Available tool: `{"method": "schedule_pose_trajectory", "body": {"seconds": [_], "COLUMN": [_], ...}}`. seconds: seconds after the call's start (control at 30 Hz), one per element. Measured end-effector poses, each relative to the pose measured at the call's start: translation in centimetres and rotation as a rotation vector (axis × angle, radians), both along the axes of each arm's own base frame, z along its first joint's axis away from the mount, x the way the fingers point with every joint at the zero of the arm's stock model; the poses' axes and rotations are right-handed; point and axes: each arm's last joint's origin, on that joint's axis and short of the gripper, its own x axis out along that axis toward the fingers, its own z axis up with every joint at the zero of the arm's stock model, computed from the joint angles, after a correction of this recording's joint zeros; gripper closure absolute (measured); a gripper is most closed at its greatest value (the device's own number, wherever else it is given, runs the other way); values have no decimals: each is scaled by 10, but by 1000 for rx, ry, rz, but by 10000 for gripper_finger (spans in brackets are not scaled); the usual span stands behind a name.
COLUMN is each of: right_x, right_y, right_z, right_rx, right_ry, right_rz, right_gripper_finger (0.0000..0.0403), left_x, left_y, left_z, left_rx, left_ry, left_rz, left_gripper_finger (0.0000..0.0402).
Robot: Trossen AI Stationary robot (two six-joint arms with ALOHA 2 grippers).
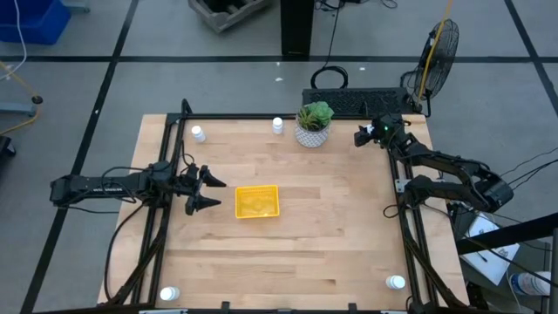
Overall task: Pick and place pill bottles into a basket
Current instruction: Put the white pill bottle into the yellow bin
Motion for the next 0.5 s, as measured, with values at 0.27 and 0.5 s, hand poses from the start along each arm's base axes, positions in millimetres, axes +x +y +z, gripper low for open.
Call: {"method": "schedule_pose_trajectory", "body": {"seconds": [0.27,0.5], "right_x": [3,7], "right_y": [-6,-11], "right_z": [10,18], "right_rx": [66,210], "right_ry": [38,108], "right_rz": [-26,-32], "right_gripper_finger": [152,152], "left_x": [0,0], "left_y": [0,0], "left_z": [0,0], "left_rx": [-8,-8], "left_ry": [1,1], "left_rz": [-6,-7], "left_gripper_finger": [36,36]}}
